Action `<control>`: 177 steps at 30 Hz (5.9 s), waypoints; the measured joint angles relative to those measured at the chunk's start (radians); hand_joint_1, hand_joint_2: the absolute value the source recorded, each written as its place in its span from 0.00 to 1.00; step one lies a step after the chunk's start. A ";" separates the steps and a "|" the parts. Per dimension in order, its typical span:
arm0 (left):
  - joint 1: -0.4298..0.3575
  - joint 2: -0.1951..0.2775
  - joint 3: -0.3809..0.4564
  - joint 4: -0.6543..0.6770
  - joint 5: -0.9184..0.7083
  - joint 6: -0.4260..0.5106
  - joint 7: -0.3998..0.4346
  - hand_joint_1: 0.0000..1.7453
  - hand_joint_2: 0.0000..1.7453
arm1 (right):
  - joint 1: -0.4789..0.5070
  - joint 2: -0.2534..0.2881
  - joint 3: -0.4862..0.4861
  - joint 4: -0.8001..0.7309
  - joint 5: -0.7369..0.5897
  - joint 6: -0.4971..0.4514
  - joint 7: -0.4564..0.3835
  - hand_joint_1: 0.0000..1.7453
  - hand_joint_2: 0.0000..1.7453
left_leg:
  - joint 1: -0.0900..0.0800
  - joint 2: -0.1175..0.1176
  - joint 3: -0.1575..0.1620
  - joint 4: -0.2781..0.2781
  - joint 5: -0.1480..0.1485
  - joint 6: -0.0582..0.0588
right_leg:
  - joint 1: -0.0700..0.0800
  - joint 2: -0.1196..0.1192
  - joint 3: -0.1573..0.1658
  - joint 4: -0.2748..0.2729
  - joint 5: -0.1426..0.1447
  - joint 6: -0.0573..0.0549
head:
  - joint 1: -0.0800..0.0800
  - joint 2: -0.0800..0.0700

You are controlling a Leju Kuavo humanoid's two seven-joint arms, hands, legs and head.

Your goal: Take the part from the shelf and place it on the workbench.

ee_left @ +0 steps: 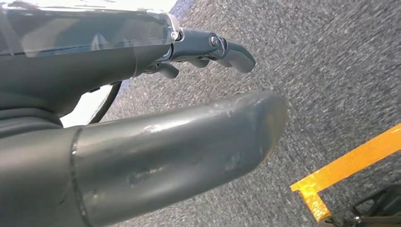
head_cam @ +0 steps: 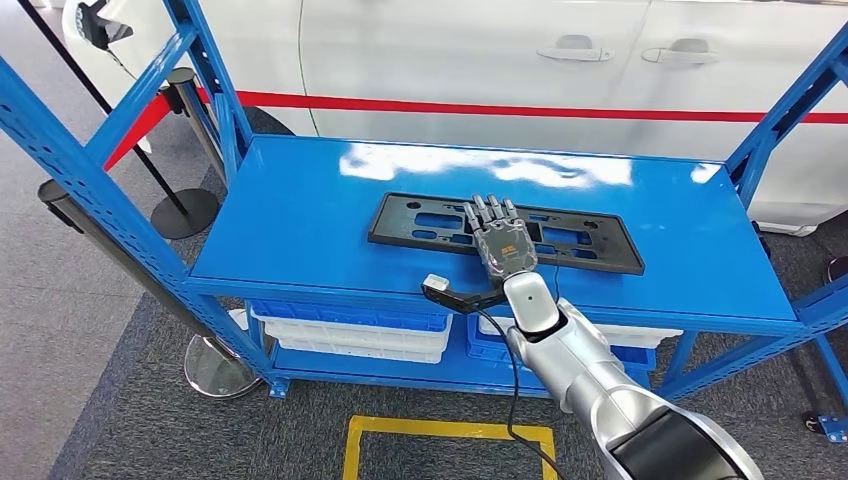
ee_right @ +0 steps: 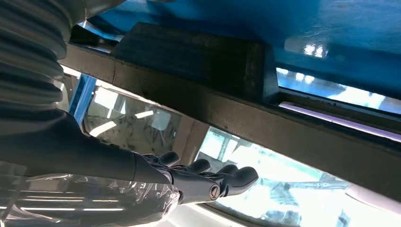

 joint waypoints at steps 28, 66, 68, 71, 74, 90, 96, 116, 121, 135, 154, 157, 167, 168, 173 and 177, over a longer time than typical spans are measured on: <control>-0.027 -0.048 0.002 0.000 -0.016 0.046 0.003 0.00 0.00 | -0.099 -0.076 0.075 0.171 0.046 0.117 0.265 1.00 1.00 | 0.000 0.001 0.002 0.000 0.001 0.000 | 0.000 0.001 0.002 0.000 0.002 0.002 | 0.000 0.000; -0.022 -0.049 0.060 0.003 0.055 0.055 -0.061 0.00 0.00 | -0.168 0.006 -0.260 -0.164 -0.877 0.062 -0.263 1.00 1.00 | 0.000 0.000 -0.002 0.000 0.002 0.000 | 0.000 0.000 -0.002 0.002 0.002 0.002 | 0.000 0.000; -0.022 -0.049 0.082 0.003 0.082 0.056 -0.082 0.00 0.00 | -0.185 0.005 -0.270 -0.197 -0.922 0.075 -0.258 1.00 1.00 | 0.000 0.000 -0.002 0.000 0.002 0.000 | -0.001 0.001 -0.002 0.002 0.002 0.002 | 0.000 0.000; -0.023 -0.049 0.112 0.003 0.114 0.055 -0.106 0.00 0.00 | -0.213 0.001 -0.279 -0.231 -0.964 0.088 -0.250 1.00 1.00 | 0.000 0.000 -0.002 0.000 0.002 0.000 | -0.001 0.000 -0.002 0.002 0.002 0.002 | 0.000 0.000; -0.024 -0.049 0.153 0.003 0.182 0.038 -0.176 0.00 0.50 | -0.240 -0.007 -0.288 -0.258 -1.039 0.103 -0.248 1.00 1.00 | 0.000 0.000 -0.002 0.000 0.002 0.000 | -0.001 0.000 -0.002 0.002 0.002 0.002 | 0.000 0.000; -0.044 -0.056 0.370 0.003 0.411 -0.208 -0.561 0.00 1.00 | -0.242 -0.134 -0.336 -0.573 -1.426 0.184 -0.298 1.00 1.00 | 0.000 0.000 -0.003 0.001 0.002 0.000 | -0.001 0.001 -0.003 0.001 0.002 0.003 | 0.000 0.000; -0.048 -0.058 0.379 0.003 0.387 -0.209 -0.514 0.00 1.00 | -0.170 -0.146 -0.334 -0.657 -1.464 0.182 -0.312 1.00 1.00 | 0.000 0.000 -0.003 0.001 0.002 0.000 | -0.001 0.001 -0.003 0.001 0.002 0.002 | 0.000 0.000; -0.049 -0.055 0.411 0.003 0.418 -0.313 -0.539 0.00 1.00 | -0.018 -0.150 -0.302 -0.758 -1.505 0.212 -0.372 1.00 1.00 | -0.007 0.000 -0.005 0.003 -0.004 0.010 | -0.005 0.000 -0.001 -0.005 0.001 0.012 | 0.000 0.000; -0.049 -0.054 0.415 0.003 0.417 -0.313 -0.534 0.00 1.00 | -0.013 -0.150 -0.299 -0.781 -1.505 0.210 -0.372 1.00 1.00 | 0.006 0.003 0.018 -0.027 0.004 0.024 | -0.006 0.001 -0.083 0.160 -0.086 0.021 | 0.002 0.000; -0.043 -0.051 0.428 0.003 0.411 -0.275 -0.490 0.00 1.00 | 0.003 -0.128 -0.286 -0.793 -1.506 0.202 -0.370 1.00 1.00 | 0.017 -0.001 -0.033 0.091 -0.080 -0.042 | -0.018 0.004 -0.118 0.049 0.074 -0.019 | -0.006 0.000; -0.045 -0.059 0.426 0.003 0.364 -0.235 -0.459 0.00 1.00 | 0.013 -0.127 -0.271 -0.803 -1.491 0.187 -0.368 1.00 1.00 | 0.008 0.014 0.039 -0.029 -0.014 0.013 | -0.006 0.001 -0.248 0.308 -0.050 0.018 | -0.002 0.000; -0.045 -0.062 0.426 0.003 0.364 -0.235 -0.459 0.00 1.00 | 0.015 -0.127 -0.269 -0.803 -1.491 0.186 -0.368 1.00 1.00 | 0.012 0.014 0.004 -0.011 0.001 0.004 | -0.015 0.000 -0.154 0.206 0.009 0.028 | -0.002 0.000; -0.044 -0.066 0.420 0.003 0.347 -0.239 -0.458 0.00 1.00 | -0.005 -0.126 -0.264 -0.801 -1.490 0.176 -0.359 1.00 1.00 | 0.016 0.009 -0.089 0.158 -0.117 -0.054 | -0.010 0.000 -0.116 0.052 0.070 -0.036 | -0.006 0.000; -0.045 -0.066 0.420 0.003 0.346 -0.242 -0.459 0.00 1.00 | -0.011 -0.126 -0.264 -0.799 -1.490 0.173 -0.355 1.00 1.00 | 0.017 0.009 -0.107 0.226 -0.156 -0.057 | -0.009 0.000 -0.129 0.053 0.079 -0.038 | -0.007 0.000; -0.049 -0.066 0.419 0.003 0.340 -0.248 -0.461 0.00 1.00 | -0.046 -0.126 -0.264 -0.775 -1.492 0.167 -0.342 1.00 1.00 | 0.011 0.008 0.011 0.176 -0.113 -0.031 | 0.003 0.000 -0.187 0.057 0.125 -0.036 | -0.007 0.000; -0.053 -0.060 0.418 0.003 0.332 -0.261 -0.461 0.00 1.00 | -0.070 -0.126 -0.264 -0.763 -1.494 0.166 -0.334 1.00 1.00 | -0.004 0.008 0.126 -0.011 -0.113 -0.010 | 0.000 -0.004 -0.195 0.043 0.160 -0.016 | -0.008 0.000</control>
